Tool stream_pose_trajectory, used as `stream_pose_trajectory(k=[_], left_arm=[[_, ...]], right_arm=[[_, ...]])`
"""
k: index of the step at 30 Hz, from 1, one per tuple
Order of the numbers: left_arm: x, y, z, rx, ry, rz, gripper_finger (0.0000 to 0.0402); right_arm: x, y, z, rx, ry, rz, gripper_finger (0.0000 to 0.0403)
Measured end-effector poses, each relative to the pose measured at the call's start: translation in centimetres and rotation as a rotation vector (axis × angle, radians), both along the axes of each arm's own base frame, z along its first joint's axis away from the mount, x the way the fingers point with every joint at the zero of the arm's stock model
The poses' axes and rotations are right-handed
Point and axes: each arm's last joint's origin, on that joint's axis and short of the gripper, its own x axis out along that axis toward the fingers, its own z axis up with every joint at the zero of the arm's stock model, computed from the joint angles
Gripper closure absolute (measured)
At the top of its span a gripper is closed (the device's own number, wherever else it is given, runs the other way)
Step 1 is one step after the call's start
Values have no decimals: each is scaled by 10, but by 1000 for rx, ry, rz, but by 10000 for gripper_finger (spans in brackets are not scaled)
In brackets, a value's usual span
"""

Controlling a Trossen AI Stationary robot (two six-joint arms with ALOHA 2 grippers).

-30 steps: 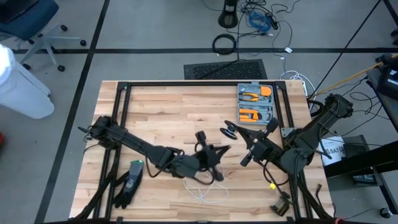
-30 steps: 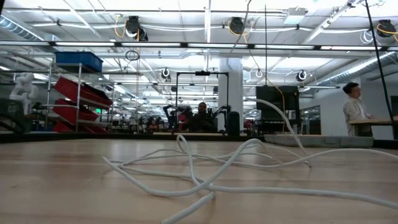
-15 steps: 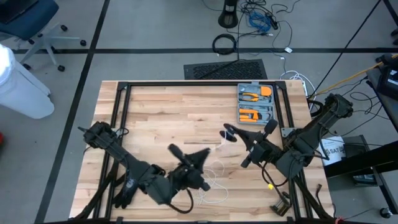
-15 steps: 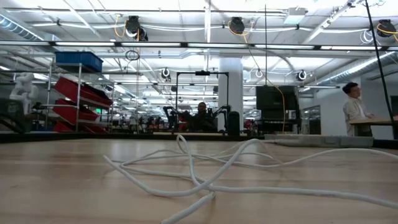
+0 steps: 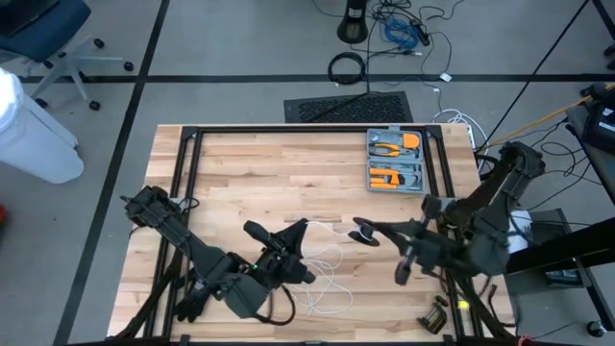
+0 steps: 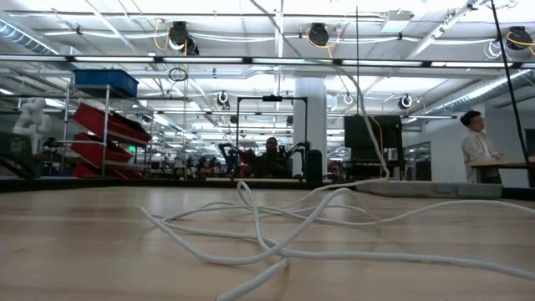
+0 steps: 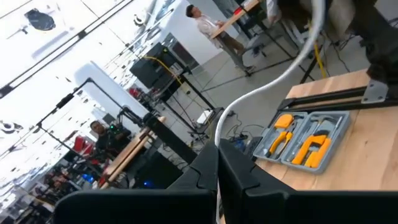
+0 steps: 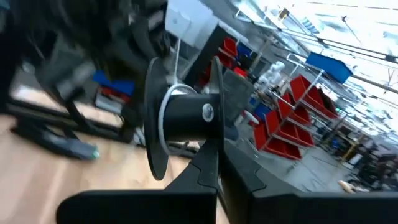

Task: Coil cords
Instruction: Uncoil the white wire from the spool

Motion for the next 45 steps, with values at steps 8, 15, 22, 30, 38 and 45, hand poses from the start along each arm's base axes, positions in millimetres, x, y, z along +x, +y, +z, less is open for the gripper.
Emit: stream_pose_trajectory(k=[8,15,22,30,38,45], left_arm=[[6,3,-10,-84,-61,-133,400],[26,16,-22,-256,-103,-328,400],[42,38,-45,-354,-52,-306,400],[64,38,-58,-508,-43,-528,400],[80,30,-66,-591,-83,-734,400],[62,11,-40,-515,-134,-858,400]], right_arm=[[-12,7,12,55,-56,-24,403],[-13,4,19,108,-103,-28,403],[-15,6,20,116,-109,-17,403],[-10,-2,16,101,-63,-175,403],[-1,-11,7,81,-33,-303,403],[3,-13,-6,-45,45,-318,403]])
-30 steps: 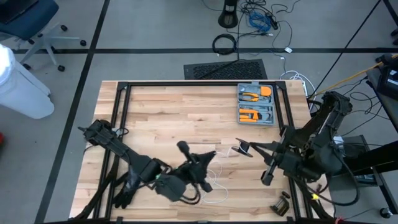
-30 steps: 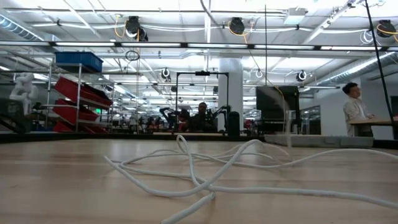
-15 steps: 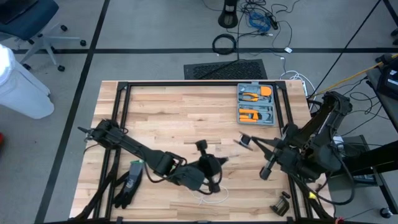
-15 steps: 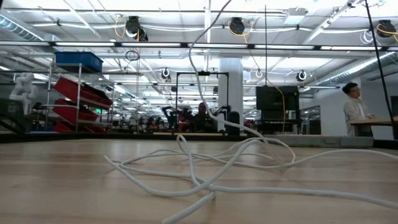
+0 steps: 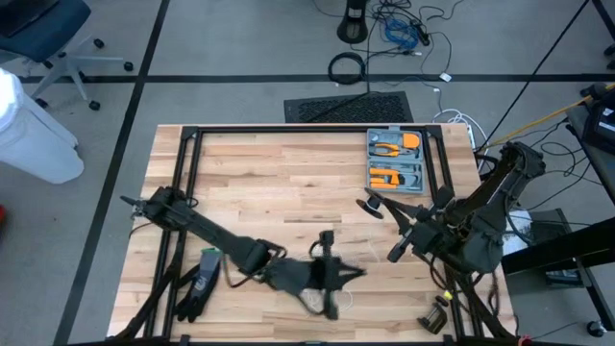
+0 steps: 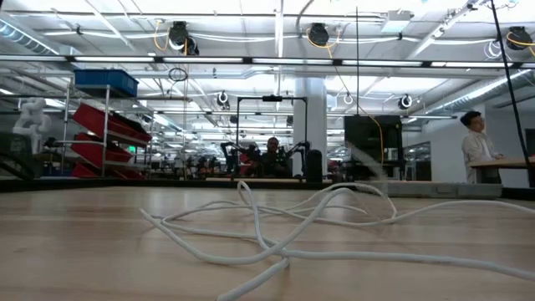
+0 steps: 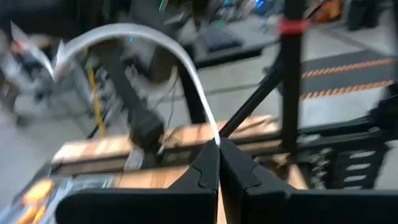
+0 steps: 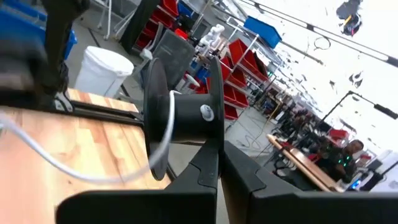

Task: Coil cords
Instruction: Uncoil the white wire from the spool

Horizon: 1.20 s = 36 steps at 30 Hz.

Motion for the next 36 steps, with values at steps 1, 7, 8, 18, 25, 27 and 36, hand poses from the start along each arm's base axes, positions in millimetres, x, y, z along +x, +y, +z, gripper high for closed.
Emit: stream_pose_trajectory(k=[1,7,8,18,25,27,36], left_arm=[[-5,-4,6,8,-23,-15,400],[-37,-22,36,68,-107,26,400],[-42,-24,40,84,-112,56,400],[-81,-42,48,381,2,579,400],[-85,-38,46,473,86,762,400],[-85,-37,45,481,90,763,400],[-85,-38,44,502,100,758,400]], right_arm=[[0,0,-2,-11,9,0,403],[-1,0,-9,-60,53,2,403],[-1,0,-10,-67,61,8,403],[1,5,-18,-95,147,260,403],[-11,10,-10,-74,108,309,403],[-17,13,-5,-54,77,319,403],[-45,24,9,-32,21,249,403]])
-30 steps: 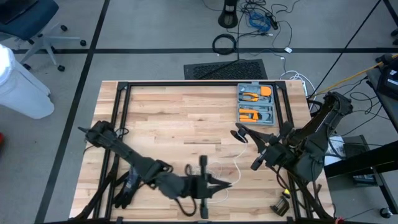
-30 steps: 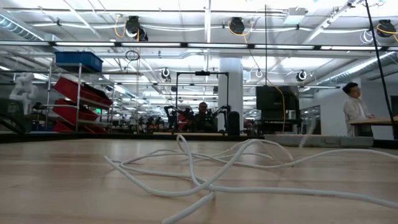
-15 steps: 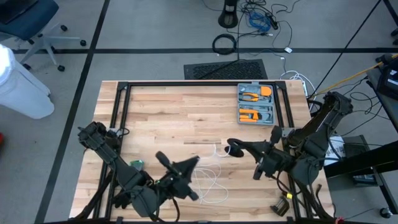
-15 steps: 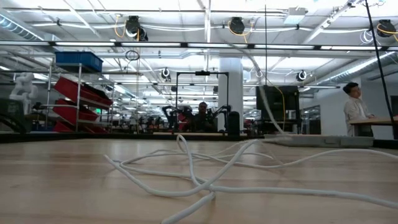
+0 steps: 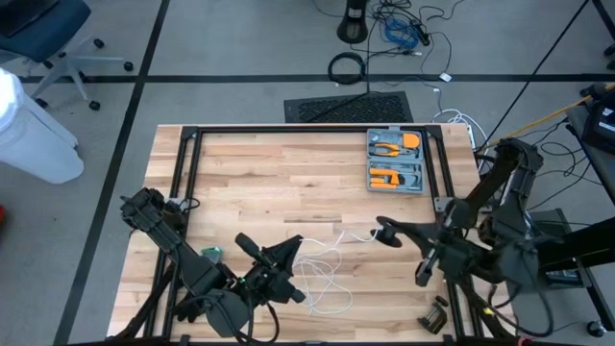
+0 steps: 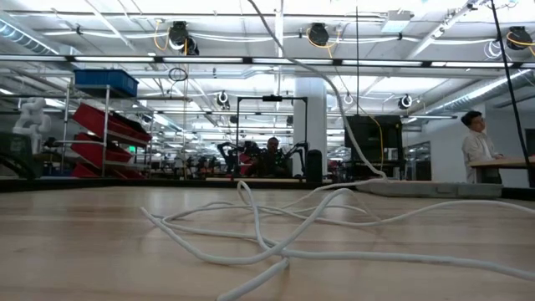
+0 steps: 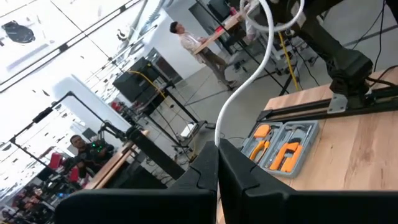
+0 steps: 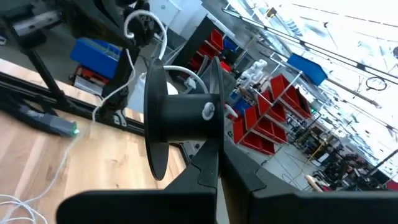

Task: Coil cords
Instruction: Uncoil the white wire from the spool, then coil the white wire onto the spool

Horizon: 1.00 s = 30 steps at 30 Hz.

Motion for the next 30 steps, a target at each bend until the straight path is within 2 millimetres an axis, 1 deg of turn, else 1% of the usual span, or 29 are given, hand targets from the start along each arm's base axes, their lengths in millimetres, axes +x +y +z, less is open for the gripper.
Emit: stream_pose_trajectory(k=[8,10,12,16,18,20,22,27,30], left_arm=[[-2,-1,-2,21,22,10,400],[-4,-3,-3,32,35,1,394],[-5,-7,-4,38,45,-53,375],[-8,-16,-5,15,37,-196,309],[-9,-18,-5,-2,24,-217,280],[-8,-17,-5,-3,24,-216,261],[-8,-17,-5,-4,23,-214,253],[-7,-16,-4,-12,17,-232,249],[-4,-17,-1,-44,-16,-301,249]], right_arm=[[-22,14,3,-34,13,100,403],[-28,17,3,-34,13,125,403],[-32,19,3,-36,13,146,403],[-37,22,7,-26,7,171,403],[-38,22,7,-29,8,176,403],[-38,22,7,-30,8,178,403],[-38,23,7,-33,6,210,403],[-37,27,6,-50,-4,351,403],[-37,31,6,-71,-11,471,403]])
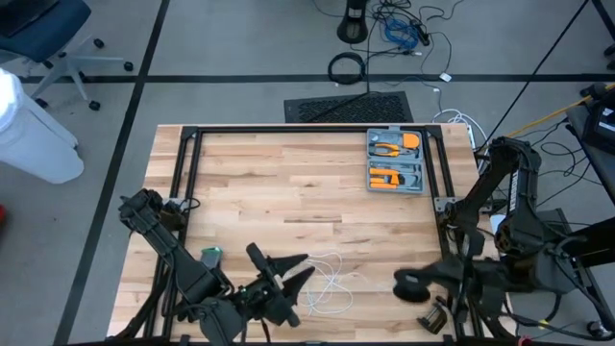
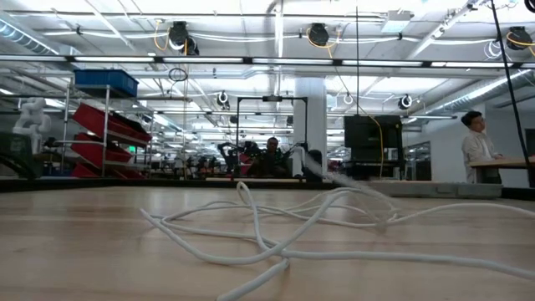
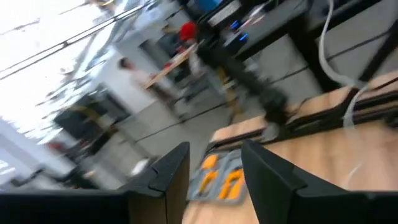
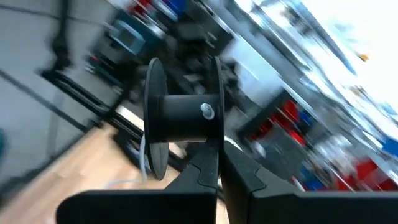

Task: Coil cords
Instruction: Coil the white wire onto the spool

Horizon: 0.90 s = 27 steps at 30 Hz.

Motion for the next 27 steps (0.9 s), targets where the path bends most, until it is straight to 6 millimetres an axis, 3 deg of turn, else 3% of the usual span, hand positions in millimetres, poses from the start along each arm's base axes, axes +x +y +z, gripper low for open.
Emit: stream_pose_trajectory(k=[5,9,20,27], left_arm=[[5,-4,0,-81,-27,-227,249],[7,-6,1,-94,-23,-366,249],[8,-11,5,-174,-65,-531,249],[11,-13,4,-193,-102,-539,249]], right_arm=[[3,5,1,-16,-21,232,403],[9,5,1,-19,-30,301,403],[36,-9,-6,71,30,209,403],[44,-11,-8,95,38,178,403]])
